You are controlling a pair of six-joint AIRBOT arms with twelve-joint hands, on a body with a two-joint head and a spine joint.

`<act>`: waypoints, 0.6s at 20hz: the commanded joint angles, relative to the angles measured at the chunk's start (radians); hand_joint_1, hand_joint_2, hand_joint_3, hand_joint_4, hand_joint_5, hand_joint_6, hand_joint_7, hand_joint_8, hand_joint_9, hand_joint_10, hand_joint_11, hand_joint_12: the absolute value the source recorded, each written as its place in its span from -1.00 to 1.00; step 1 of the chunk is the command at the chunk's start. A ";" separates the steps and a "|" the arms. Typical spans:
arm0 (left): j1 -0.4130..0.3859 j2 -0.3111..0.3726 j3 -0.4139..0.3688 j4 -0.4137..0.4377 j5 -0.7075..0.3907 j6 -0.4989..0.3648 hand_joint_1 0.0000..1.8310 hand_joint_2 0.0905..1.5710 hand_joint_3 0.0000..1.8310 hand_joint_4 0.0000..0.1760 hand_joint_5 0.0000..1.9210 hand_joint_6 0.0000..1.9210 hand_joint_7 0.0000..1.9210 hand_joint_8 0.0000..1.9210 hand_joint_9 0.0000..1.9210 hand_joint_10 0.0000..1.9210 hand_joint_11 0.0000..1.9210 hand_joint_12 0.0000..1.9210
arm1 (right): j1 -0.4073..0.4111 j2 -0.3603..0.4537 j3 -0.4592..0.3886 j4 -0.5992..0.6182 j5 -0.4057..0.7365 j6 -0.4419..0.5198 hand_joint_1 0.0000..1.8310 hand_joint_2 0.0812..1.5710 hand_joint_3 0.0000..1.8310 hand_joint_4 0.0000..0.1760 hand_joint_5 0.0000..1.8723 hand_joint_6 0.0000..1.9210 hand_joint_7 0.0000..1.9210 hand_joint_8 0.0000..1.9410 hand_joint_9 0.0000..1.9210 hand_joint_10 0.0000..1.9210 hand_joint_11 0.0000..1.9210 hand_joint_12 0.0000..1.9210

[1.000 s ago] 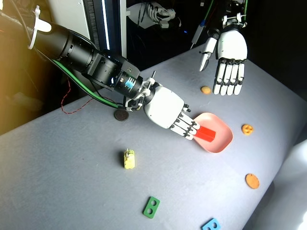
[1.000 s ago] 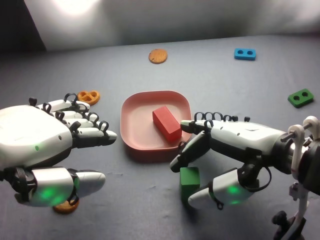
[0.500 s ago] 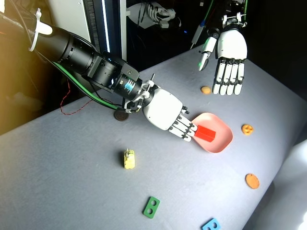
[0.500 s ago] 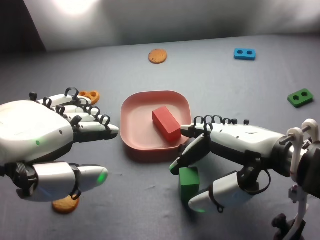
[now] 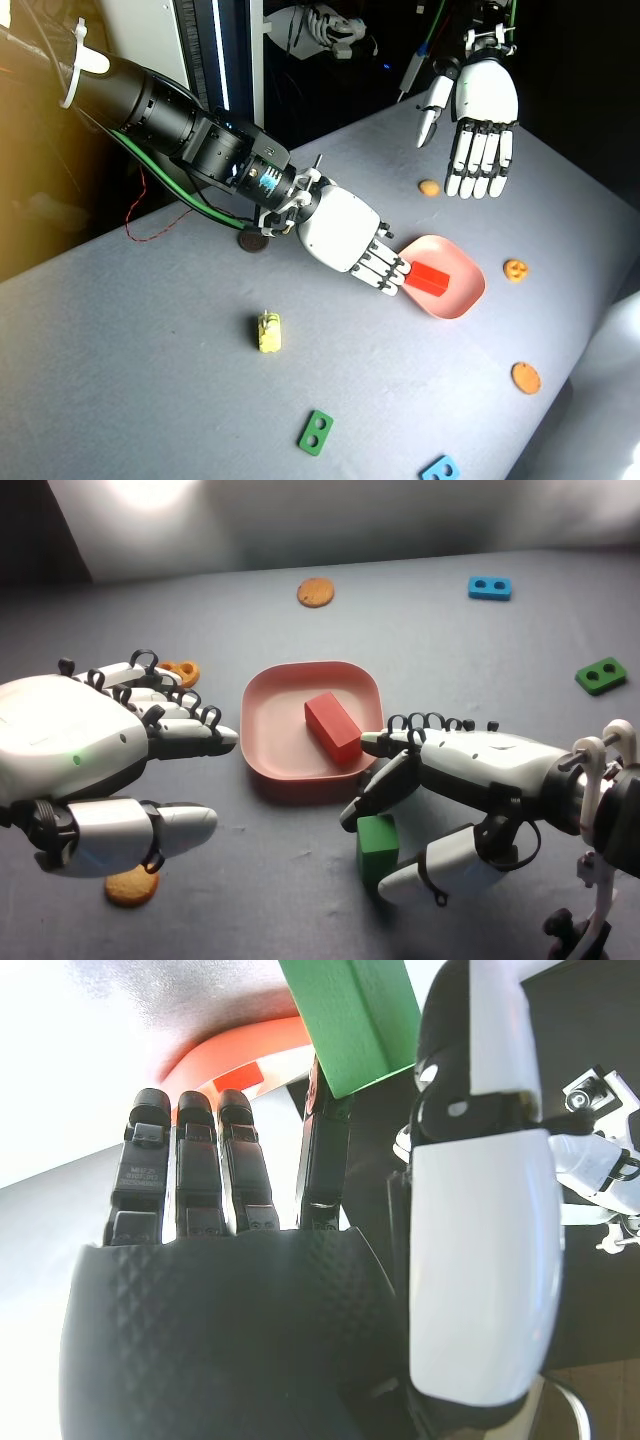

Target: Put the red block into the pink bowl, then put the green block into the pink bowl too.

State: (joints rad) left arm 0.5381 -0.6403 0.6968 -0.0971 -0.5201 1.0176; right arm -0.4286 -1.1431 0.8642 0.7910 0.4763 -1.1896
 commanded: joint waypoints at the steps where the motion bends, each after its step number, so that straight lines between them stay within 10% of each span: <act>1: -0.013 0.005 -0.002 -0.005 -0.104 0.005 -1.00 0.76 -1.00 -1.00 -0.66 -1.00 -0.71 -1.00 -0.77 -1.00 -1.00 -0.70 | 0.003 0.004 0.001 -0.028 0.068 0.006 0.10 0.11 -1.00 1.00 -0.12 -1.00 -0.93 -0.99 -1.00 -1.00 -1.00 -1.00; 7: -0.018 0.003 -0.001 -0.020 -0.104 0.022 -1.00 0.76 -1.00 -1.00 -0.66 -1.00 -0.72 -1.00 -0.79 -1.00 -1.00 -0.77 | 0.004 0.005 0.005 -0.028 0.067 0.006 0.14 0.12 -1.00 0.96 0.11 -0.98 -0.87 -1.00 -1.00 -1.00 -1.00 -1.00; 9: -0.019 0.002 -0.001 -0.020 -0.104 0.022 -1.00 0.77 -1.00 -1.00 -0.64 -1.00 -0.71 -1.00 -0.77 -1.00 -1.00 -0.71 | 0.004 0.005 0.006 -0.028 0.065 0.006 0.19 0.23 -1.00 1.00 0.33 -0.50 -0.87 -1.00 -1.00 -1.00 -1.00 -1.00; 12: -0.019 0.002 -0.001 -0.020 -0.103 0.023 -1.00 0.76 -1.00 -1.00 -0.63 -1.00 -0.69 -1.00 -0.75 -1.00 -1.00 -0.63 | 0.006 0.005 0.006 -0.028 0.063 0.006 0.22 0.18 -1.00 1.00 0.51 -0.78 -0.80 -1.00 -0.97 -1.00 -1.00 -1.00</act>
State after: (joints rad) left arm 0.5297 -0.6403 0.6968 -0.1169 -0.5159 1.0397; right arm -0.4282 -1.1427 0.8715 0.7910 0.4736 -1.1892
